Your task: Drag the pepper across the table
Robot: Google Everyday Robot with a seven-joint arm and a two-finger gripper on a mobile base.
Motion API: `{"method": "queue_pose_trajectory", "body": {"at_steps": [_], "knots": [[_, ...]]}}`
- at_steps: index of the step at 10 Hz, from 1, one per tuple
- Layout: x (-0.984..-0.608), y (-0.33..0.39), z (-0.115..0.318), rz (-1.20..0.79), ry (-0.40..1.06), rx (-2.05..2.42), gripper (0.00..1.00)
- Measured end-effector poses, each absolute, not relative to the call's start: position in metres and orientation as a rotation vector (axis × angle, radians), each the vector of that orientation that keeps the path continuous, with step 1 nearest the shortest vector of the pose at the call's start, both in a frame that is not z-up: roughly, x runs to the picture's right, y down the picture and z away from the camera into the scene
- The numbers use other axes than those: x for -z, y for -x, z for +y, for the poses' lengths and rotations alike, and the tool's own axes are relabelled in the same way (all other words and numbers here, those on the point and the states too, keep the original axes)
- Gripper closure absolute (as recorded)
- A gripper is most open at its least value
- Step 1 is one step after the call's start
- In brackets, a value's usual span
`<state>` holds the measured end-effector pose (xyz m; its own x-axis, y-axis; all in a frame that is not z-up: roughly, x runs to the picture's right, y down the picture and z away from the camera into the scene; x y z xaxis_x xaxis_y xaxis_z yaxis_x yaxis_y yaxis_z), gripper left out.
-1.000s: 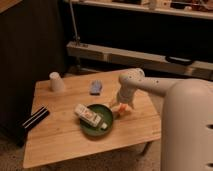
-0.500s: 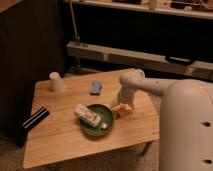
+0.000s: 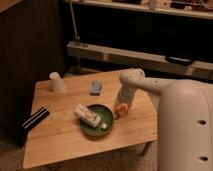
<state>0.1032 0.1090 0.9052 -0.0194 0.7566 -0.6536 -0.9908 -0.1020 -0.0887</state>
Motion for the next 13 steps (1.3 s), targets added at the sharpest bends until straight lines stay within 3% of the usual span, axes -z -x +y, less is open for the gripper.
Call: {"method": "queue_pose_trajectory", "body": {"at_steps": [2,4,5,13], "knots": [[-0.9069,-0.1024,0.1091,0.468,0.664,-1.561,0.47],[-0.9076,-0.1032,0.1084,0.469,0.668,-1.564,0.68],[-0.9080,-0.1034,0.1077,0.469,0.668,-1.565,0.72],[-0.9144,-0.0962,0.0994,0.447,0.680,-1.562,0.73]]}}
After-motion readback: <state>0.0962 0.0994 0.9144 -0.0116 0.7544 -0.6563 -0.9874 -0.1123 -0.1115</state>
